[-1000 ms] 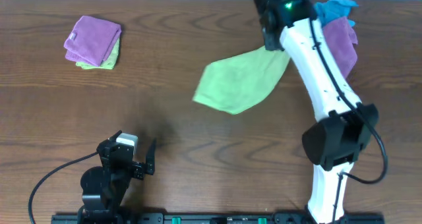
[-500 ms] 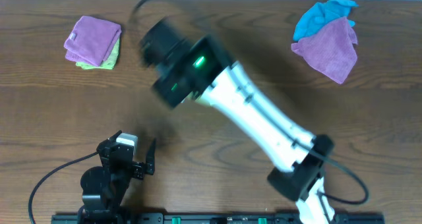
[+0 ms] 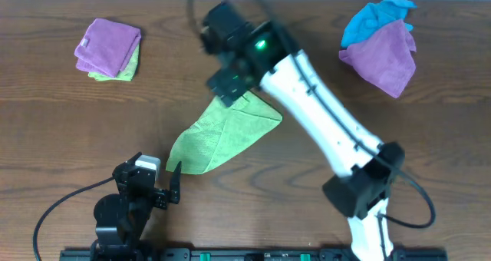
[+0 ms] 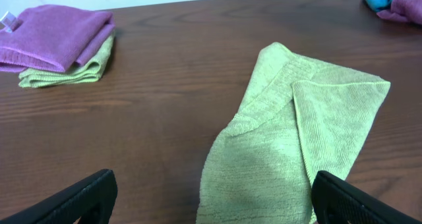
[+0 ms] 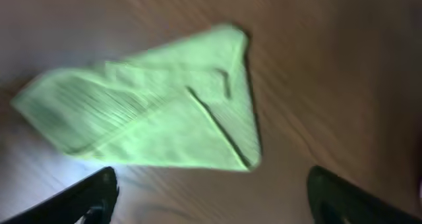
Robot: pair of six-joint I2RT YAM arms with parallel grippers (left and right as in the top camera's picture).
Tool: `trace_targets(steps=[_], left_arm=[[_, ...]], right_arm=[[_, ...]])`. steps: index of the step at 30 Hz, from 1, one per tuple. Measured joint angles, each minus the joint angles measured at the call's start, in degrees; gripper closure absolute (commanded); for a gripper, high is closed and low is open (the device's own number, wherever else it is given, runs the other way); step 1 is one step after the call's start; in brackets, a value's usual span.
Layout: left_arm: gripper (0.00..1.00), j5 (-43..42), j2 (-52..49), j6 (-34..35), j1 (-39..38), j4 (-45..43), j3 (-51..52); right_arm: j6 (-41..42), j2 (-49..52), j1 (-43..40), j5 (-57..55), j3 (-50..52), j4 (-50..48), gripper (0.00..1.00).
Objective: Fold the cloth
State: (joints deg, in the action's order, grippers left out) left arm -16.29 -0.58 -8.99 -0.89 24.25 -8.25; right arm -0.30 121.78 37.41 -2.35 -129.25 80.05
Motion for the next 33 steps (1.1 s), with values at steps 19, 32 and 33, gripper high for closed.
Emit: trace_targets(steps=[19,32,33], left_arm=[[0.05,0.0,-0.02,0.02,0.0,0.0,0.0],[0.05,0.0,0.0,0.0,0.0,0.0,0.0],[0.05,0.0,0.0,0.02,0.0,0.0,0.0]], right_arm=[[-1.46,0.02,-2.01,13.09,34.62,-30.56,0.29],[0.55,0.02,2.34,11.65,40.15,-40.81,0.4],[0.9,0.02,2.32,10.82,40.19,-40.65,0.4]])
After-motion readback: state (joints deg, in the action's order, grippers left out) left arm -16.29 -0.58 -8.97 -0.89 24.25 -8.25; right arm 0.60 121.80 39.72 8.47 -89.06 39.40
